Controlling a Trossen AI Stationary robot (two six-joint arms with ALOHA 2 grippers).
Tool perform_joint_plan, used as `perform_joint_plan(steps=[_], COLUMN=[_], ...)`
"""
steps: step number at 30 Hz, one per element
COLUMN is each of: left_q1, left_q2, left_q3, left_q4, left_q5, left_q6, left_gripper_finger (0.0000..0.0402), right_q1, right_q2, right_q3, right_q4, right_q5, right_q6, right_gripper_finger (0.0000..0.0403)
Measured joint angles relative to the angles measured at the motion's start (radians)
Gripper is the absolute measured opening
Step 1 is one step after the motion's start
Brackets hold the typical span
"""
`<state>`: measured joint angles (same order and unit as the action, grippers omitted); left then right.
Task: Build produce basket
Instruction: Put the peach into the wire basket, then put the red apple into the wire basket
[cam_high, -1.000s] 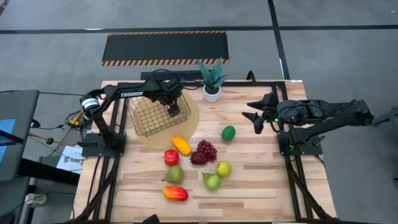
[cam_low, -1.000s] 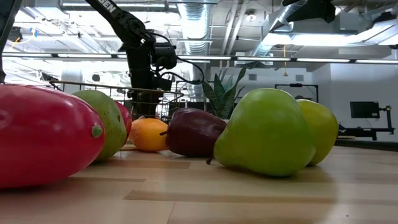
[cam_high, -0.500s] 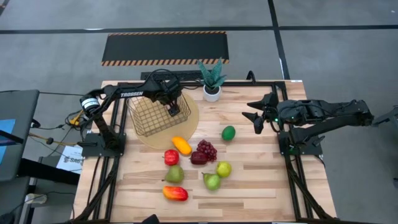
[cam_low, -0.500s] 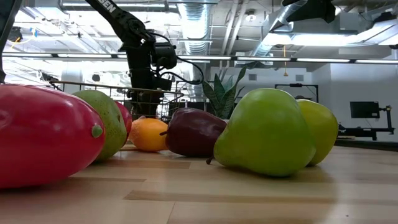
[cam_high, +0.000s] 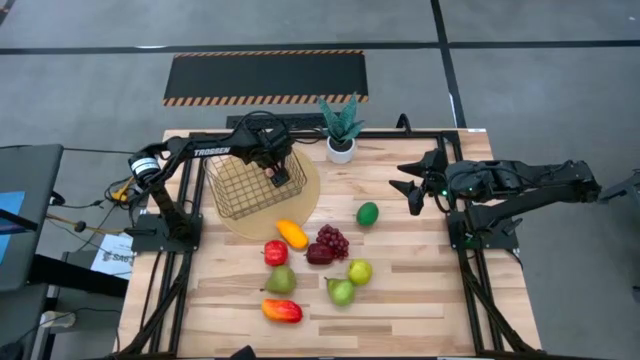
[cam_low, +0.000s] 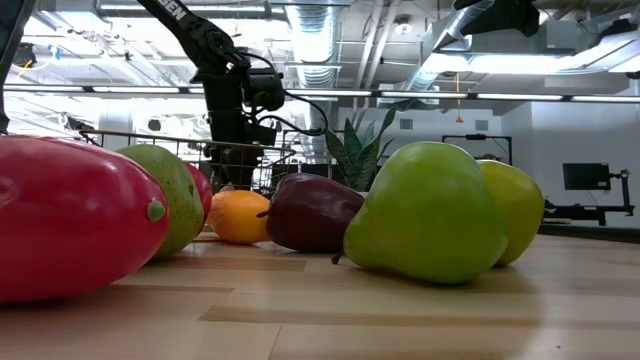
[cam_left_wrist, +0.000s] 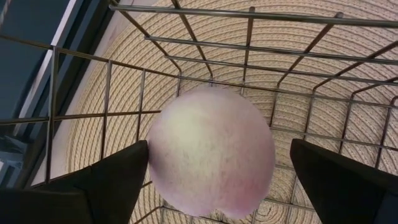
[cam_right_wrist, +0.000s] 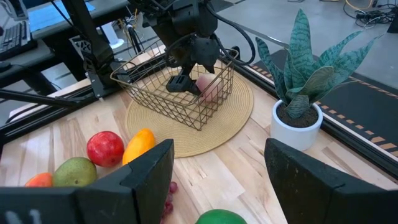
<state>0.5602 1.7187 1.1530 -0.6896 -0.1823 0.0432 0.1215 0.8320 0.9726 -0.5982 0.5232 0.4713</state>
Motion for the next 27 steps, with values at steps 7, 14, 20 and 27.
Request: perform_joint_plan(steps=[7, 14, 20, 27], left_q1=[-0.003, -0.02, -0.068, -0.197], left_q2=[-0.051, -0.157, -0.293, -0.47], left_q3=[0.0, 0.0, 0.04, 0.143], left_q4=[-0.005, -0.072, -0.173, -0.26], left_q5=[0.009, 0.047, 0.071, 0.119], left_q6=[-0.031, -0.064, -0.126, -0.418], left_gripper_finger=[0.0378, 0.0378, 0.0378, 0.0378], right_q1=[0.0, 0.0, 0.0, 0.0], right_q2=[0.0, 0.0, 0.0, 0.0], right_q3=[0.0, 0.0, 0.0, 0.0], right_q4=[0.0, 0.0, 0.0, 0.0], right_q5=[0.0, 0.0, 0.0, 0.0], right_q6=[0.0, -0.006, -0.008, -0.007], right_gripper_finger=[0.0273, 0.0273, 0.0273, 0.0273])
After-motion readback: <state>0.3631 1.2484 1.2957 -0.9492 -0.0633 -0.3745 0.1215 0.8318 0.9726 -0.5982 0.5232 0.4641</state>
